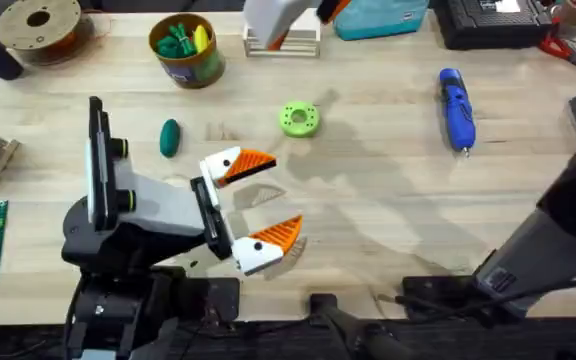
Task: Pick up the gripper from the table and insert it into the empty holder that is missing its gripper. Then pick up a screw, insert it into the mounting hole, and use the screwdriver to tighten it. Finally, clean up the table by picking up the vegetable and placing it into the bucket.
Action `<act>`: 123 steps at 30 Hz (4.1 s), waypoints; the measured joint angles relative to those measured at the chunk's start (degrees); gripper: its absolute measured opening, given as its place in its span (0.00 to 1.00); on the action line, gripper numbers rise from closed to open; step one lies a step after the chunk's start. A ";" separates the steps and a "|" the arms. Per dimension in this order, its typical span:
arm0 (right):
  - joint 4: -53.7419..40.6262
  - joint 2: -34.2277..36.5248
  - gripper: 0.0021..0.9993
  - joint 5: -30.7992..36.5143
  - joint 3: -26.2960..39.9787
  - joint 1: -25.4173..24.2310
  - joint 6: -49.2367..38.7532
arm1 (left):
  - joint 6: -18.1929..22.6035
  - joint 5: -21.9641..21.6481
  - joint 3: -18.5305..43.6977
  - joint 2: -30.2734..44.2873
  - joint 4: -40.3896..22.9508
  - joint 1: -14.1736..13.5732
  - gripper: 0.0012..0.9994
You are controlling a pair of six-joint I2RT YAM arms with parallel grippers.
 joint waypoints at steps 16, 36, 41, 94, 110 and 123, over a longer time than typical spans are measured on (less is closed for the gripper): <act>1.54 -26.10 0.74 7.14 -36.41 -16.61 6.28 | 0.00 0.01 0.00 0.00 0.01 0.00 0.99; 21.18 -31.85 0.99 5.12 -63.77 -48.55 -1.42 | 0.00 0.00 0.00 0.00 0.00 0.00 0.99; 25.57 -27.84 0.99 4.37 -63.77 -52.09 -3.20 | 0.00 0.01 0.00 0.00 0.00 0.00 0.99; 42.33 6.20 0.99 5.42 -57.06 -52.37 -13.79 | 0.00 0.00 0.00 0.00 0.00 0.00 0.99; 44.78 6.35 0.99 5.38 -57.04 -52.35 -13.77 | 0.00 0.00 0.00 0.00 0.02 0.00 0.99; 46.88 6.61 0.04 5.86 -57.04 -52.46 -13.77 | 0.00 0.00 0.00 0.00 0.00 0.00 0.99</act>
